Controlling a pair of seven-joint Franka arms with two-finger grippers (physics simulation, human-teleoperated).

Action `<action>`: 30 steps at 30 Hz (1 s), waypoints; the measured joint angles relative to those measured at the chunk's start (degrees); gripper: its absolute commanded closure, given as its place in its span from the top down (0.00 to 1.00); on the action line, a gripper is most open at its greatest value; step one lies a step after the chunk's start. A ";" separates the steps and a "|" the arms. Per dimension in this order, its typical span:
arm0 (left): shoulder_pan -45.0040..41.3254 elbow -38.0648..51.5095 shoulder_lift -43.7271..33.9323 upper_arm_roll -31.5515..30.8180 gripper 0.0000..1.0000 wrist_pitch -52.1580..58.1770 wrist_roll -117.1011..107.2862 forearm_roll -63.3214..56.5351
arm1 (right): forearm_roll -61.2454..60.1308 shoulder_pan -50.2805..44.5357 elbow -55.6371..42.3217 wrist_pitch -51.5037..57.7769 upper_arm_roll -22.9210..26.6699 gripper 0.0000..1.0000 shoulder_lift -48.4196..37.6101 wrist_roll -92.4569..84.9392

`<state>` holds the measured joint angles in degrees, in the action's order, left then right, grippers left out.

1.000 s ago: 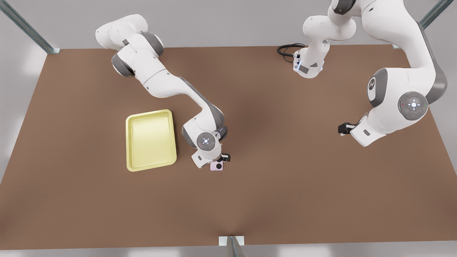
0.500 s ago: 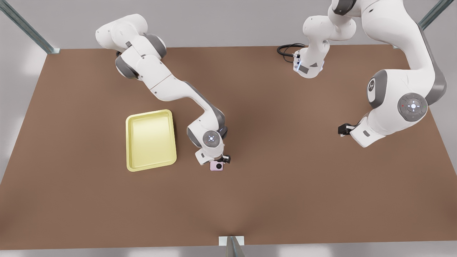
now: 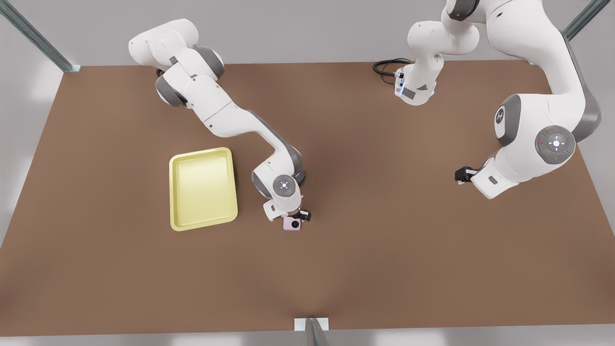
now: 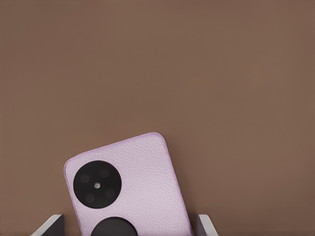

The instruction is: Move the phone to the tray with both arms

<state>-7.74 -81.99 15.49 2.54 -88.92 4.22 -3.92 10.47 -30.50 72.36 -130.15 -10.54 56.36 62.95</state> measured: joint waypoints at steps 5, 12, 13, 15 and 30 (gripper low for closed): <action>0.02 -0.03 0.10 0.00 1.00 -0.09 0.05 0.00 | 0.01 0.07 0.07 -0.29 0.00 1.00 0.13 0.61; 0.10 -0.04 0.24 0.42 1.00 -0.44 0.11 0.06 | 0.01 0.09 0.37 -0.58 0.00 1.00 0.53 1.21; 0.10 -0.04 0.36 0.47 1.00 -0.48 0.12 0.06 | -0.01 0.09 0.36 -0.60 0.00 1.00 0.57 1.28; 0.10 -0.03 0.45 0.51 1.00 -0.53 0.13 0.07 | -0.02 0.09 0.36 -0.63 0.00 0.99 0.64 1.40; 0.09 -0.03 0.49 0.53 1.00 -0.64 0.22 0.09 | -0.35 0.23 0.36 -0.93 0.08 0.82 0.13 0.92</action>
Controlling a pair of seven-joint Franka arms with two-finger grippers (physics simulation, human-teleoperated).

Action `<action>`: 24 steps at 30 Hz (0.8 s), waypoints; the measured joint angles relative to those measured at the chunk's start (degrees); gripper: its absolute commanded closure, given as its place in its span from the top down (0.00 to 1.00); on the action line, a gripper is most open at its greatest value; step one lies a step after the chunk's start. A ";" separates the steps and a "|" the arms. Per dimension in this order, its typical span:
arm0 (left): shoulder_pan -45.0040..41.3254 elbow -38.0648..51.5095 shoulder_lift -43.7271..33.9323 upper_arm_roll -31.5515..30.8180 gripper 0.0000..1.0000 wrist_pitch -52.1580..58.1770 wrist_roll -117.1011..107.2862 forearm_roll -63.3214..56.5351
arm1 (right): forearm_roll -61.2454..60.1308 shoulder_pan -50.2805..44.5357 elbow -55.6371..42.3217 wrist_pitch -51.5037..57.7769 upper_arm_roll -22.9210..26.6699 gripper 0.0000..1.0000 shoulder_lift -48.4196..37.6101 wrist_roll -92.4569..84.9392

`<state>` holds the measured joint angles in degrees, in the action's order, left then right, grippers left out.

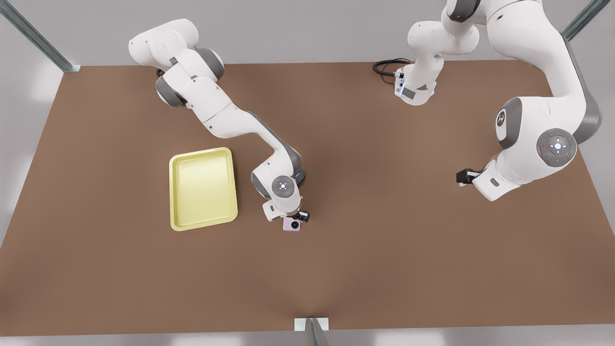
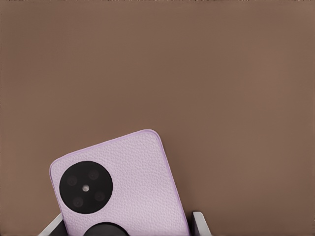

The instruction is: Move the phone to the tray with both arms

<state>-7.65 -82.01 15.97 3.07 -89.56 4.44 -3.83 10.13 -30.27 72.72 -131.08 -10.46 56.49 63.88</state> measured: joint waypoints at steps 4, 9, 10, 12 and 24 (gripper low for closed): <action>-0.01 0.04 0.00 0.00 1.00 0.00 0.01 0.00 | -0.30 0.46 0.66 0.25 0.09 0.82 -1.77 -0.57; -0.05 0.05 -0.06 0.00 1.00 0.01 0.03 0.04 | -0.55 6.21 11.82 0.44 0.07 0.82 -9.72 -3.07; -0.05 0.06 -0.07 0.00 1.00 0.02 0.03 0.03 | -0.57 8.26 15.63 0.37 0.07 0.82 -12.24 -4.00; -0.08 0.07 -0.08 0.00 1.00 0.03 0.03 0.05 | -0.61 11.73 23.01 0.22 0.03 0.82 -17.55 -6.10; -0.08 0.02 -0.08 0.00 1.00 0.06 0.05 0.23 | -0.74 25.62 54.34 -5.11 -0.35 0.88 -35.14 -21.29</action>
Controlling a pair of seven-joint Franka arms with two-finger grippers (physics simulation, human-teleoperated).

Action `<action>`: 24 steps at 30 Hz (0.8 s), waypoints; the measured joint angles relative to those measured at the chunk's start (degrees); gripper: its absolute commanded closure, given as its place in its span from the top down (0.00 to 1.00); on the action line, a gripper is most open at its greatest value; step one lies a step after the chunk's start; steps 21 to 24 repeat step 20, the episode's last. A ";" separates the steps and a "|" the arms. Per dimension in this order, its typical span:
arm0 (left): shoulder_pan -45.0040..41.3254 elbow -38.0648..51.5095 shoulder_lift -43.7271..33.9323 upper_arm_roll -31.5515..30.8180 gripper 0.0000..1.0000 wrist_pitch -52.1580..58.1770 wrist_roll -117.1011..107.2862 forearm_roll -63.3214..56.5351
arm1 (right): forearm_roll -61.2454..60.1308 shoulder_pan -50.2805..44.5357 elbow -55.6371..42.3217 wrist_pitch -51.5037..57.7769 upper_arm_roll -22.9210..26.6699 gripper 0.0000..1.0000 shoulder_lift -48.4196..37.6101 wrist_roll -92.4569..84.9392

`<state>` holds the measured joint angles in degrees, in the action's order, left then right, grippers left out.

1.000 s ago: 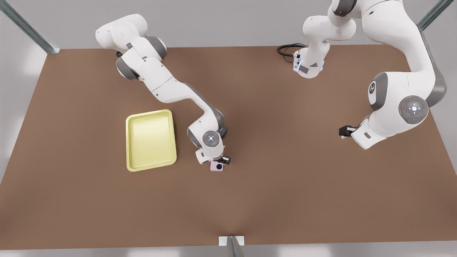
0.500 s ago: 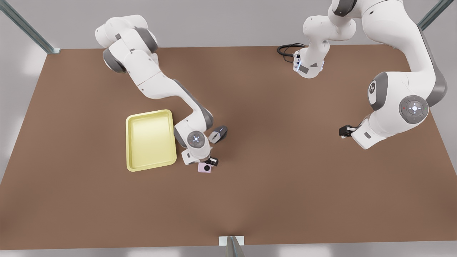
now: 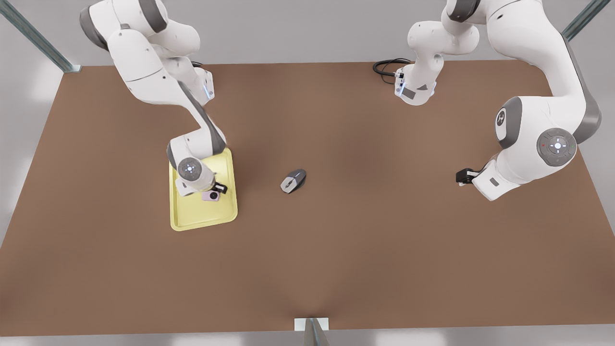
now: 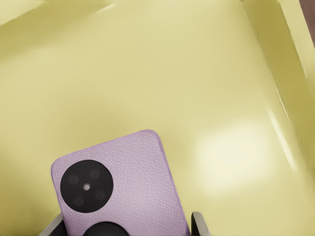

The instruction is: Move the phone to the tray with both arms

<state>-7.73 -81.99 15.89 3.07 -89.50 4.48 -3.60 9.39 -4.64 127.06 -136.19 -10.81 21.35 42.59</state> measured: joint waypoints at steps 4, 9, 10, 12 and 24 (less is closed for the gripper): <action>-0.01 0.00 -0.01 0.00 1.00 0.00 0.00 0.02 | -0.39 1.88 0.22 -0.86 -0.09 1.00 -0.90 -4.50; -0.01 0.00 0.00 0.00 1.00 0.00 0.00 0.02 | -0.70 1.39 -5.74 1.65 -0.23 1.00 -4.19 -8.84; -0.01 0.02 0.00 0.00 1.00 0.00 -0.02 0.02 | -1.41 1.27 -10.50 4.06 -0.07 1.00 -5.72 -9.61; -0.18 0.04 0.00 0.51 1.00 0.00 -0.20 0.88 | -4.24 0.47 -23.24 11.36 3.42 1.00 -7.39 -11.74; -0.09 0.11 0.08 1.49 1.00 -0.79 -1.61 3.44 | -9.43 3.05 -48.54 39.68 12.07 1.00 -12.06 -23.75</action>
